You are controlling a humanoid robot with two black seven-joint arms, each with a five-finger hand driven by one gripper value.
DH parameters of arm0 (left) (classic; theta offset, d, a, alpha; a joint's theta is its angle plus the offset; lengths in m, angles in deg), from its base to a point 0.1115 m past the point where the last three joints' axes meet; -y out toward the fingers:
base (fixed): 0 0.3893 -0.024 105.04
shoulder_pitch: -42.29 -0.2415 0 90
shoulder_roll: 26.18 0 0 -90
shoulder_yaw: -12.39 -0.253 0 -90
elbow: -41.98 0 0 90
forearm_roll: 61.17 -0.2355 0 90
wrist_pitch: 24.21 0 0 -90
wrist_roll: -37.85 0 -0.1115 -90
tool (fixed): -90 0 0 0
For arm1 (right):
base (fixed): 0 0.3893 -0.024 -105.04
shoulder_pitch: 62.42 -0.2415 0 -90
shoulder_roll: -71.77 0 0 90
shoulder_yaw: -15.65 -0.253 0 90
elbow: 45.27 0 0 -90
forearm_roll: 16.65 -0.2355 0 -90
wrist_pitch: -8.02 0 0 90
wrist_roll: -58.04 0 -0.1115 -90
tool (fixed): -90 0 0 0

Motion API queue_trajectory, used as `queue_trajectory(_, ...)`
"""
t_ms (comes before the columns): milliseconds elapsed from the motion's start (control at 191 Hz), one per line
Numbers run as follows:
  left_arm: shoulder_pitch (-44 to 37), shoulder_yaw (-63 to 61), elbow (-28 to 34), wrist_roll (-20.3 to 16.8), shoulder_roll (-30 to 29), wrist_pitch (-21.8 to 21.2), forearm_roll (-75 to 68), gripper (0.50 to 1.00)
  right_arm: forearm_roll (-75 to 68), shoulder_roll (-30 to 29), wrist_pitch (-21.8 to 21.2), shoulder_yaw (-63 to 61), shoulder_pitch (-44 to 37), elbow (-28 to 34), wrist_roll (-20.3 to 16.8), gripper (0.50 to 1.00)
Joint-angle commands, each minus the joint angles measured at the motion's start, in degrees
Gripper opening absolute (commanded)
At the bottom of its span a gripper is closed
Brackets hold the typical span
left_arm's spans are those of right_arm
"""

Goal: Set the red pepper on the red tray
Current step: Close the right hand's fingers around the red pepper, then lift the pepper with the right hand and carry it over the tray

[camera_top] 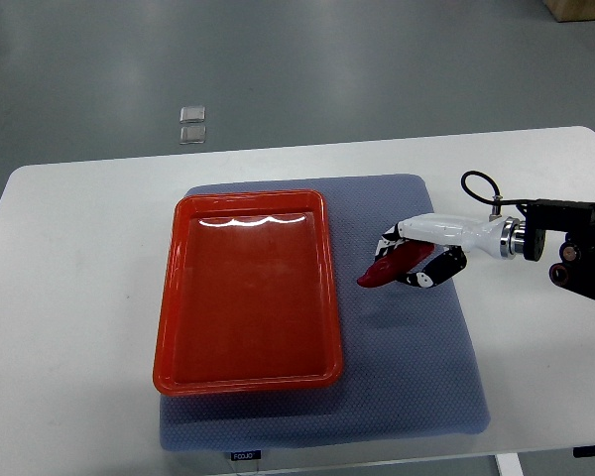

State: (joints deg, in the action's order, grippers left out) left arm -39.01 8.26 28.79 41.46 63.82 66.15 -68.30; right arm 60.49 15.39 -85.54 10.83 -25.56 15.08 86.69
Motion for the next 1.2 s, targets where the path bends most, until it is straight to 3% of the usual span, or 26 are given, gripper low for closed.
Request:
queue_trajectory(0, 0.0, -0.1, 0.0, 0.1, 0.0, 0.0, 0.0, 1.000, -0.3, 0.0, -0.2, 0.0, -1.9, 0.2, 0.0, 0.500)
queue_trajectory(591, 0.0, 0.0, 0.1, 0.1, 0.0, 0.0, 0.0, 1.000, -2.9, -3.3, -1.8, 0.1, -8.1, 0.4, -0.3, 0.500)
queue_trajectory(1197, 0.0, 0.1, 0.5, 0.1, 0.0, 0.0, 0.0, 1.000, -5.5, -20.4, -2.2, 5.2, -10.2, -6.2, -0.5, 0.500)
